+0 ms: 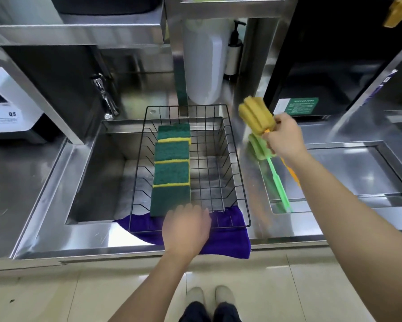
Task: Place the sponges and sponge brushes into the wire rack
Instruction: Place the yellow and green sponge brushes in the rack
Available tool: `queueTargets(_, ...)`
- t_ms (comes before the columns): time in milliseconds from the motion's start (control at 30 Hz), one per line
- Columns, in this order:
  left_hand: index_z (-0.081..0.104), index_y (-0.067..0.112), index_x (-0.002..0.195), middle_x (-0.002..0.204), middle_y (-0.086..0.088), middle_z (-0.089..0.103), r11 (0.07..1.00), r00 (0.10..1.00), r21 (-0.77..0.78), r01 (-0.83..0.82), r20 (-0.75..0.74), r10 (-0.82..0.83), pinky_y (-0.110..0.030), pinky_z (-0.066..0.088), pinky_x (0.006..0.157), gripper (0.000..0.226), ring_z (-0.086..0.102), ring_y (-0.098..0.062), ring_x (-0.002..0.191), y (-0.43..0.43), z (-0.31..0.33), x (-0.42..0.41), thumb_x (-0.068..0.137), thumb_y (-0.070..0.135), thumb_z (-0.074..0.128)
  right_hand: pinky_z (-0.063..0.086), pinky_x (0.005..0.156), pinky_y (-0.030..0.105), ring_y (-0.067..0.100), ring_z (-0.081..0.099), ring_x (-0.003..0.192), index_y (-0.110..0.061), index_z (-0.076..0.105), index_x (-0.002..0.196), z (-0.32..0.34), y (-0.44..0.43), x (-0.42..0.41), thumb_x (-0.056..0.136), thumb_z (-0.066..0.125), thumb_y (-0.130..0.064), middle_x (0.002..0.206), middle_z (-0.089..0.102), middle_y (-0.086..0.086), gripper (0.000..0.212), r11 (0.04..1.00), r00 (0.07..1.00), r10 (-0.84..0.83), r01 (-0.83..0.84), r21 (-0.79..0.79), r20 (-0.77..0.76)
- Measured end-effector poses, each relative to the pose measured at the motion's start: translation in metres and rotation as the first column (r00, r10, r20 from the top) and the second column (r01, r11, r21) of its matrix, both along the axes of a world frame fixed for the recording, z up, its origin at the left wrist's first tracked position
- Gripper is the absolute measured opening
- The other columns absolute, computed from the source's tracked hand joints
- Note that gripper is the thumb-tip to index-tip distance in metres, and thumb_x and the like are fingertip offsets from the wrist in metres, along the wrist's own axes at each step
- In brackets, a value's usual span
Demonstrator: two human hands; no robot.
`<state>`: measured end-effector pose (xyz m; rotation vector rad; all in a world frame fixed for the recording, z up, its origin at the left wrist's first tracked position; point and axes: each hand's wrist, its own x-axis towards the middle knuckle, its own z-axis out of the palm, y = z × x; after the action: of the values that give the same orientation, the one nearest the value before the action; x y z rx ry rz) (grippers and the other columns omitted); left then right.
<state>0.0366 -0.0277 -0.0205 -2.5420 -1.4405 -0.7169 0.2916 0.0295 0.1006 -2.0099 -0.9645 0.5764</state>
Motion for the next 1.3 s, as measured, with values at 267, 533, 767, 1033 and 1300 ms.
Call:
queueTargets(267,0.061,0.013,0.061,0.057,-0.001,0.055,1.0,1.0,0.011,-0.021,0.01,0.02,-0.032,0.039,0.052,0.038,0.051,-0.023,0.054,0.001,-0.002,0.001,0.09,0.032,0.044,0.045,0.057,0.029,0.017,0.055,0.052,-0.012,0.05,0.09,-0.017,0.026,-0.064,0.088,0.056,-0.016,0.057,0.057,0.005,0.008,1.0,0.96,-0.006,0.01,0.013,-0.28)
queueTargets(533,0.059,0.015,0.063,0.059,0.0,0.054,0.999,1.0,0.033,0.006,0.019,-0.007,-0.032,0.037,0.052,0.036,0.049,-0.021,0.055,0.0,-0.005,-0.001,0.091,0.031,0.044,0.037,0.052,0.03,0.014,0.043,0.063,-0.02,0.024,0.135,-0.066,0.044,-0.091,0.09,0.053,-0.008,0.084,0.051,-0.001,0.055,0.986,0.93,0.061,-0.112,-0.121,-0.363)
queueTargets(767,0.06,0.015,0.063,0.06,0.0,0.054,0.998,0.999,0.061,0.019,0.027,-0.021,-0.031,0.036,0.052,0.034,0.048,-0.021,0.055,0.001,-0.01,-0.001,0.09,0.028,0.045,0.05,0.041,0.025,0.016,0.046,0.063,-0.032,0.008,0.144,-0.072,0.047,-0.109,0.092,0.048,0.0,0.093,0.048,0.004,0.073,0.96,0.872,0.142,-0.236,-0.149,-0.468)
queueTargets(1033,0.059,0.016,0.063,0.06,0.001,0.054,0.999,0.999,0.034,0.031,0.01,-0.031,-0.031,0.037,0.051,0.033,0.048,-0.019,0.055,0.0,-0.008,-0.001,0.09,0.028,0.046,0.058,0.058,0.037,0.015,0.052,0.06,-0.029,0.0,0.147,-0.083,0.05,-0.12,0.092,0.047,0.004,0.1,0.051,0.008,0.08,0.882,0.89,0.201,-0.347,-0.32,-0.41)
queueTargets(1300,0.059,0.016,0.063,0.06,0.001,0.054,0.998,0.999,0.036,0.045,-0.002,-0.045,-0.03,0.037,0.051,0.033,0.048,-0.018,0.055,0.001,-0.007,-0.003,0.09,0.028,0.046,0.051,0.083,0.043,0.036,0.061,0.1,-0.006,0.036,0.128,-0.082,0.046,-0.115,0.091,0.055,-0.021,0.117,0.061,0.019,0.044,0.809,0.913,0.408,-0.359,-0.465,0.004)
